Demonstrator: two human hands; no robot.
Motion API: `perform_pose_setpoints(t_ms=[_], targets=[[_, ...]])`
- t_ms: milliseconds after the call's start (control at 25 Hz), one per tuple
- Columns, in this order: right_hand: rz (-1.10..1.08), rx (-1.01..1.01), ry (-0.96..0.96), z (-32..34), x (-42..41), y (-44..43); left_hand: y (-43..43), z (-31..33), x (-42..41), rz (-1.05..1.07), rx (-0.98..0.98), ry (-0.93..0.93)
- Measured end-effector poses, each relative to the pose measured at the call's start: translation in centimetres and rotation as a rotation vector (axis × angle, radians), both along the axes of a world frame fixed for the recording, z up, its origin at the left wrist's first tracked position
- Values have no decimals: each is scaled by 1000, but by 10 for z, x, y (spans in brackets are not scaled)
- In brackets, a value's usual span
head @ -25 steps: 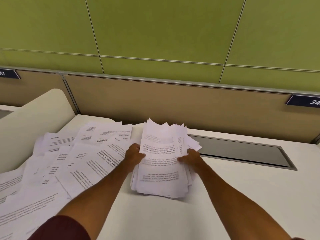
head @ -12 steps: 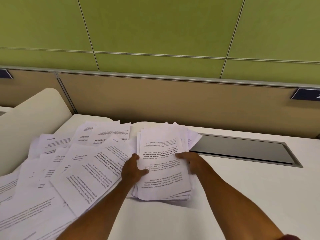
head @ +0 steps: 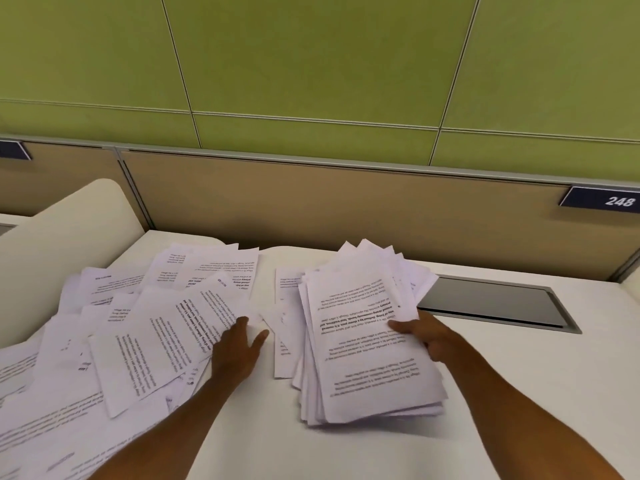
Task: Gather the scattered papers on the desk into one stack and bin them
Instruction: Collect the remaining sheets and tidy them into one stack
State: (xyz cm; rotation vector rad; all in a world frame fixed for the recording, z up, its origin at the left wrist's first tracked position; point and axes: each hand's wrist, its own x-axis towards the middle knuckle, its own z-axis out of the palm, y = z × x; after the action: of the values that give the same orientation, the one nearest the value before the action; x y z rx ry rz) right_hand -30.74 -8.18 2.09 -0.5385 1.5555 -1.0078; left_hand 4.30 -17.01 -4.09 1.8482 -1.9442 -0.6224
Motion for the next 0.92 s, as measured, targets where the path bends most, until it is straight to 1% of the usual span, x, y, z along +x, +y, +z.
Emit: perform_pose_setpoints(t_ms=[40,80,120,200,240,280,360,440,520,560,640,720,760,800,920], targets=[[51,3,-7,2,-11,8,0,3,-5,29,-44,15],[111,-4,-16,5,-21,16,0,7,-11,39,-61,71],[166,-16,-20,7,-29,23,0,13,-19,30,-20,177],[241,-35,-25,10,-38,33,0,21,-34,-16,185,437],[270,-44,-26,10,-40,36,2,23,-40,-39,290,540],[294,-57,-27,11,-41,38,3,25,-45,-64,365,600],[315,-81,-22,9,-40,39,7,25,-50,-120,438,631],[275,-71,21,5,-36,40,11,23,-51,-133,490,619],[156,-16,104,-8,-33,42,15,19,-48,-77,524,603],[77,13,130,-17,-31,44,17,17,-45,-36,545,624],[-63,39,111,-33,-24,48,23,14,-42,30,609,688],[-155,65,74,-39,-16,48,25,16,-41,51,643,686],[-169,77,53,-38,-13,46,25,16,-40,46,648,681],[-142,83,31,-35,-12,44,25,17,-40,37,653,677],[91,87,10,-24,-16,37,26,18,-41,9,658,636]])
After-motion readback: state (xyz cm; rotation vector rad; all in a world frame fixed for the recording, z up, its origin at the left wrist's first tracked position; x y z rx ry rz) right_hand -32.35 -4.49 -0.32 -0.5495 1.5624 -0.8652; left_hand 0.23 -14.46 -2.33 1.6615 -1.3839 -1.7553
